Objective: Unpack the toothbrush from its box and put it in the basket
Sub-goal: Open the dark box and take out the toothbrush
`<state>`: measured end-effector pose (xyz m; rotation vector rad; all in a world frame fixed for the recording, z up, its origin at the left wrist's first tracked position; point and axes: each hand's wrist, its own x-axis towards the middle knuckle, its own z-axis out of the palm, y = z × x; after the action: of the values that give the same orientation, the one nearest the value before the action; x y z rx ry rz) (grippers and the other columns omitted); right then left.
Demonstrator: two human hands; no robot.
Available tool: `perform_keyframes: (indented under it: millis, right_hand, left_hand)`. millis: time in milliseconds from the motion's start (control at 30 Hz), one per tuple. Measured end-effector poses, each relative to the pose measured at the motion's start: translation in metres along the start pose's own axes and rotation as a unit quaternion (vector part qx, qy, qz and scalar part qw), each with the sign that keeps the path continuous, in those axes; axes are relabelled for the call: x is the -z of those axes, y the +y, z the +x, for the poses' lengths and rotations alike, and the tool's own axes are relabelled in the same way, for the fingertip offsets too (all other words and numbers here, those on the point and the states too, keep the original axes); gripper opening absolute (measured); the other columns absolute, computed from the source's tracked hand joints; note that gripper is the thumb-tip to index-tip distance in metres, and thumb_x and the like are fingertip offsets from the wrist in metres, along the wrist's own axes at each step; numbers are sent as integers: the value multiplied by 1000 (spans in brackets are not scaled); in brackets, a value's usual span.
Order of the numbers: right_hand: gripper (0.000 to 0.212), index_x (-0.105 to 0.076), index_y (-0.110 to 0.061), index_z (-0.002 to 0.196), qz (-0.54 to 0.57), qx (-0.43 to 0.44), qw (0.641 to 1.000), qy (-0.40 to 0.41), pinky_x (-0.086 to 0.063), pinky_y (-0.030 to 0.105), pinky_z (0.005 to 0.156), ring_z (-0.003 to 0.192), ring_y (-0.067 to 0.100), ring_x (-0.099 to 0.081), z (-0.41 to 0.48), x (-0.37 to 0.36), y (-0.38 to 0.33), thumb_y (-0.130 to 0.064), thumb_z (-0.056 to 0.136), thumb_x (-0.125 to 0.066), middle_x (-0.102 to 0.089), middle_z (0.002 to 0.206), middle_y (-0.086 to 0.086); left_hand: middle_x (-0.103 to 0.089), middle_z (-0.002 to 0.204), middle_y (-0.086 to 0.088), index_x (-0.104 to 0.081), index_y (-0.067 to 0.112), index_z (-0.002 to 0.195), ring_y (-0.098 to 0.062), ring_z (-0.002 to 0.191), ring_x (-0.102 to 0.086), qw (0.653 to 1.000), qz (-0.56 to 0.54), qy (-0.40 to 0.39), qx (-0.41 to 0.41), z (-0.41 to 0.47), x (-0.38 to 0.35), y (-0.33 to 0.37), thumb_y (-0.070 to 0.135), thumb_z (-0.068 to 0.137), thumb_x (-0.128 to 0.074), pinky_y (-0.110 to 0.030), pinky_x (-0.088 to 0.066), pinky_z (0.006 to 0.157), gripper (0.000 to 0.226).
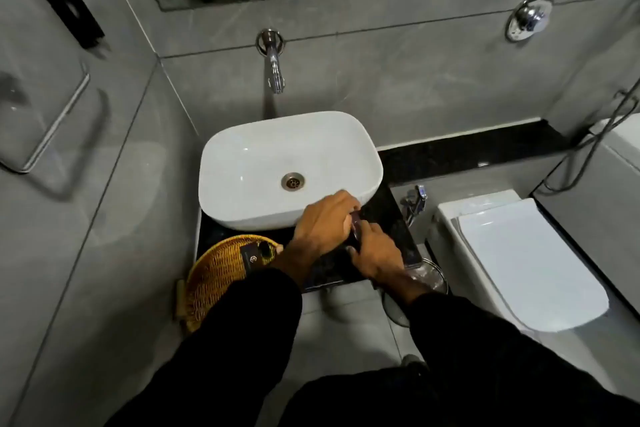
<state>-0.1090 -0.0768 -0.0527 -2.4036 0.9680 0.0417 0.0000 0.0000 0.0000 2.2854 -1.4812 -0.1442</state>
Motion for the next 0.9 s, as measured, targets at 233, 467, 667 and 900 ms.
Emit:
perform_keyframes:
  millis: [233,467,667,900]
  right_hand:
    - [52,-47,-12,143,-55,-46,994,-84,-50,48,104,127,40,-56,12,-5,14,-28,95,-62,-51,141,17]
    - [29,-46,-10,117,-16,-55,994,-92,-52,47,88,114,43,-64,21,-12,23,-20,95,-61,-63,124,21]
    - [68,-41,-11,121,-30,-87,989,-113,-54,44,89,115,39,-67,24,-10,32,-38,75,-83,-66,122,17]
    - [61,-63,-12,122,-6,-85,977,-196,-57,31,74,95,28,-70,6,15,72,-43,71,-73,-71,108,9]
  left_hand:
    - [-68,115,-1,-69,27,105,-27,103,-66,975,-93,-70,190,-25,-68,2,20,86,-53,-37,-53,88,26]
    - [-77,107,0,-74,23,102,-21,97,-71,896,-239,-17,374,-19,-105,14,20,87,-54,-27,-55,85,25]
    - [-73,116,-14,-63,15,118,-34,100,-72,777,-370,51,508,-15,-123,8,21,88,-59,-50,-59,90,31]
    - [-66,123,-13,-48,12,135,-35,104,-69,704,-393,108,582,-8,-126,14,37,93,-60,-49,-57,94,51]
